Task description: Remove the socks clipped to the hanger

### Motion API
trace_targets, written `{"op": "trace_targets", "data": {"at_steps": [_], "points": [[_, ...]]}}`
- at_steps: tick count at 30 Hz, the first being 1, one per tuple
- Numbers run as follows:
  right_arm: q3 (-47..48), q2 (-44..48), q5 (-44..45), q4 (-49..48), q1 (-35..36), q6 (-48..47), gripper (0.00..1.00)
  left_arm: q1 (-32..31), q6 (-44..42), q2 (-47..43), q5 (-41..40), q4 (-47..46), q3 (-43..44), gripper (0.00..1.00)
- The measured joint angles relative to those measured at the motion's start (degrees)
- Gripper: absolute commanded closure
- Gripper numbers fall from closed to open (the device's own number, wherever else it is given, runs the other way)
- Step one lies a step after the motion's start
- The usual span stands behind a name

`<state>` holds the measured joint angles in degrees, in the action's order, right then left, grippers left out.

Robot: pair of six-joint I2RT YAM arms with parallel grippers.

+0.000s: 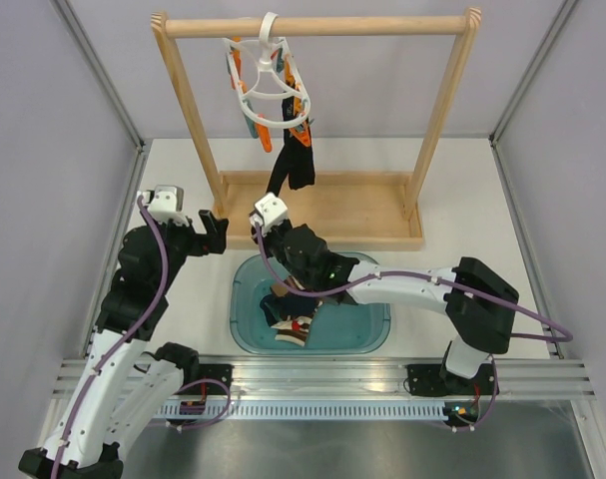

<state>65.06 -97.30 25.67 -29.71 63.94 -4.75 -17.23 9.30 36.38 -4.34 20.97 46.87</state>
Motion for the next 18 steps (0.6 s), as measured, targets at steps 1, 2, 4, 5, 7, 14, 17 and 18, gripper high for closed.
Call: {"op": "trace_targets", "data": {"at_steps": [1,2,4,5,7,14,17,18], "points": [[0.26,-0.02,0.26,0.17,0.50,-0.07,0.99,0.00,0.00,-0.07,0.00,0.00,-0.02,0.00],[0.50,-0.04,0.37,0.33,0.85,-0.11,0.99,0.00,0.00,-0.15,0.02,-0.02,-0.02,0.00],[1.29,-0.22,0.74,0.59,1.53,-0.22,0.99,0.00,0.00,-0.37,0.00,-0.02,0.00,0.00],[1.88,-0.44,0.94,0.74,1.77,-0.24,0.99,0.00,0.00,-0.46,0.02,0.00,-0.02,0.00],[3.45,-1.18,1.33,0.83,2.38,-0.26,0.99,0.00,0.00,-0.61,0.00,0.00,-0.02,0.00],[8.20,-4.63,2.19,1.18,4.87,-0.90,0.99,0.00,0.00,-0.98,0.00,0.00,0.00,0.00],[9.20,-5.33,2.29,1.57,6.03,-1.16,0.99,0.00,0.00,-1.29,-0.02,0.00,-0.02,0.00],[9.42,-5.49,2.29,1.55,6.32,-1.16,0.99,0.00,0.00,-1.38,-0.02,0.00,0.00,0.00]]}}
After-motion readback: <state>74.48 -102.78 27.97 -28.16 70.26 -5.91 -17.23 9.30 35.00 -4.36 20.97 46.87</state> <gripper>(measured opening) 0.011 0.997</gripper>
